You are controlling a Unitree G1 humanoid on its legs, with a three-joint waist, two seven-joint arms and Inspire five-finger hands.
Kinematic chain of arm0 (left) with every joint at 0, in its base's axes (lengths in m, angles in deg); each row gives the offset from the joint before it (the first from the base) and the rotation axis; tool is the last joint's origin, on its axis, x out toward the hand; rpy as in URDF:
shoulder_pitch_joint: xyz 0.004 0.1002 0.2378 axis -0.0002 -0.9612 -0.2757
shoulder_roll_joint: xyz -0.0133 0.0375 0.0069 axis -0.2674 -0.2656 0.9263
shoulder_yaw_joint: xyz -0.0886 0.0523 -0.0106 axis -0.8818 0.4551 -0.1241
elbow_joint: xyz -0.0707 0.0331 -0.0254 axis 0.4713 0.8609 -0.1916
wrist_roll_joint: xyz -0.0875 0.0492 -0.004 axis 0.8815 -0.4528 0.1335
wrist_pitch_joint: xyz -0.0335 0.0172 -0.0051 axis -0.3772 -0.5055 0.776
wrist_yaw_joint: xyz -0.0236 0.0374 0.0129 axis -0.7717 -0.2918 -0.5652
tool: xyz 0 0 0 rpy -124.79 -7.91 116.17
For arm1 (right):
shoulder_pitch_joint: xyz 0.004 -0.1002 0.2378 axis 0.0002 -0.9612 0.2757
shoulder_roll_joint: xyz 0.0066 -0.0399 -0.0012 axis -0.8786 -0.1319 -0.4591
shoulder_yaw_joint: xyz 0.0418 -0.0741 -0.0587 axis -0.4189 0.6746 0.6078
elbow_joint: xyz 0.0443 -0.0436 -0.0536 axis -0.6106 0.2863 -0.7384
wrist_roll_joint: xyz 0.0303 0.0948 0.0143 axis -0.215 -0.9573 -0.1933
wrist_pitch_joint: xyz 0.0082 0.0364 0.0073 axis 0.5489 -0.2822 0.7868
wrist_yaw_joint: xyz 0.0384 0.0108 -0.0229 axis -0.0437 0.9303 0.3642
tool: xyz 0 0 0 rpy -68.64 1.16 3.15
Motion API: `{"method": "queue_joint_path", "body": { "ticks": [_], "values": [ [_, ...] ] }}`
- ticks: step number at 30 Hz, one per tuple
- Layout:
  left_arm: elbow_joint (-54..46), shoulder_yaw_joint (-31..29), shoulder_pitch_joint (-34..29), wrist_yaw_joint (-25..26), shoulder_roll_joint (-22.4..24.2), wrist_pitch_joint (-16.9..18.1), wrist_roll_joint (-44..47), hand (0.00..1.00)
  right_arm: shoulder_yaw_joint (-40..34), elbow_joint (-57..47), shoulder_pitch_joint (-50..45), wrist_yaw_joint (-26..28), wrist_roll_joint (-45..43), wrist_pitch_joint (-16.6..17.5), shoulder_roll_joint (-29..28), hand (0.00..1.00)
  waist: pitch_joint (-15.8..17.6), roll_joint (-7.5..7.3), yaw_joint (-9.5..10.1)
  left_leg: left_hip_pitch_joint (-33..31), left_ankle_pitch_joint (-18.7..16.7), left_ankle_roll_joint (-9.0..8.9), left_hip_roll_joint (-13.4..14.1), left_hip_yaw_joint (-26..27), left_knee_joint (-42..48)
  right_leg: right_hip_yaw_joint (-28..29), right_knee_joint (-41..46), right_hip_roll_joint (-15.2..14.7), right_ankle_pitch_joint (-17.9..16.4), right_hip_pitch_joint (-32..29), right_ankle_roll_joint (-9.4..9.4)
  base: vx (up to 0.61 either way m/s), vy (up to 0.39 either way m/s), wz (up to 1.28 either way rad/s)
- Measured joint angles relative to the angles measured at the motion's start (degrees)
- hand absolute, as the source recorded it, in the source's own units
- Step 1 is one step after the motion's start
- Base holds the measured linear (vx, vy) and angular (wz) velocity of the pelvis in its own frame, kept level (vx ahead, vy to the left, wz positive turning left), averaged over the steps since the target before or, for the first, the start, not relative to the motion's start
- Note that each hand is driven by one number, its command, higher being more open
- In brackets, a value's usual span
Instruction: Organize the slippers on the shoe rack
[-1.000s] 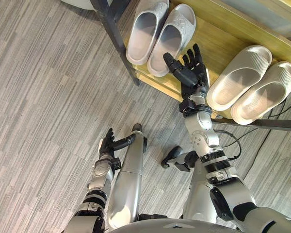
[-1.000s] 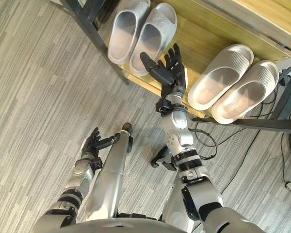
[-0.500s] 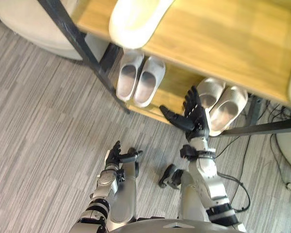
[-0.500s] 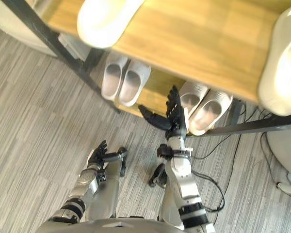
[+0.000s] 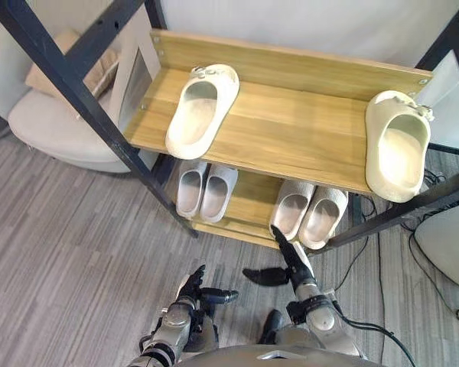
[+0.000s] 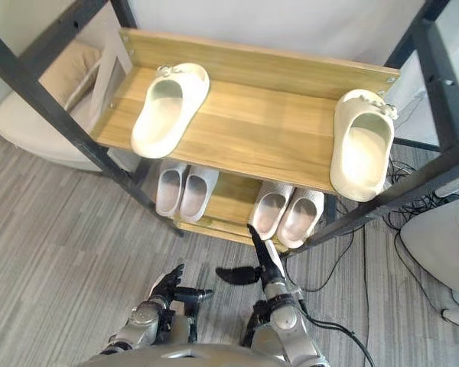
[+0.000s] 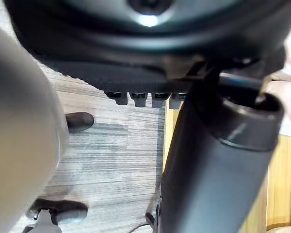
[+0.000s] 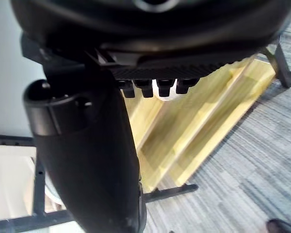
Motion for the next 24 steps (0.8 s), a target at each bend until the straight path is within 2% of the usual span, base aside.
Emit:
{"method": "queue_joint_path", "body": {
  "ticks": [6,14,20,21,24],
  "values": [
    [0.3,0.5,-0.8,-0.4,-0.4,0.1,-2.4,1.0,-0.1,7.0,-0.1,0.7,1.4,-0.3,0.6,1.0,-0.8,0.5,-0.19,3.8,1.1,0.79,-0.3,0.4,-2.2,1.2,-3.3,0.5,2.7,3.2,-0.13,-0.11,0.032,-0.11],
    [0.0,5.4,-1.0,-1.3,-1.4,0.2,-5.0,1.0,-3.0,15.4,1.7,0.1,0.7,-0.9,0.0,1.0,-1.6,0.83,-1.2,7.0,2.1,0.18,-0.5,1.0,-5.1,2.7,-7.0,1.3,5.4,5.7,-0.22,-0.06,0.015,-0.1],
    [-10.4,16.4,-3.2,-3.3,-3.1,0.2,-6.2,1.0,-8.9,21.8,3.9,-1.5,-1.7,-1.5,-0.6,1.0,-1.8,1.12,-1.63,7.6,2.3,0.5,-0.7,0.6,-6.1,2.4,-8.2,1.5,5.5,6.6,-0.24,0.03,0.0,0.03],
    [-14.8,20.6,-3.3,-4.3,-3.9,0.2,-6.2,1.0,-10.4,22.9,4.1,-1.6,-2.8,-1.7,-0.6,1.0,-1.9,1.23,-1.71,8.4,2.7,1.02,-1.0,0.3,-6.8,2.1,-8.3,1.6,5.3,7.3,-0.26,0.09,0.002,0.09],
    [-23.9,26.5,-3.5,-6.2,-5.5,0.3,-6.0,1.0,-11.5,24.0,4.2,-1.7,-3.9,-1.9,-0.2,1.0,-2.2,1.47,-1.9,9.3,2.8,1.13,-1.3,-0.3,-7.5,1.3,-8.4,1.7,4.7,8.2,-0.01,0.09,-0.014,0.13]
  ]
}}
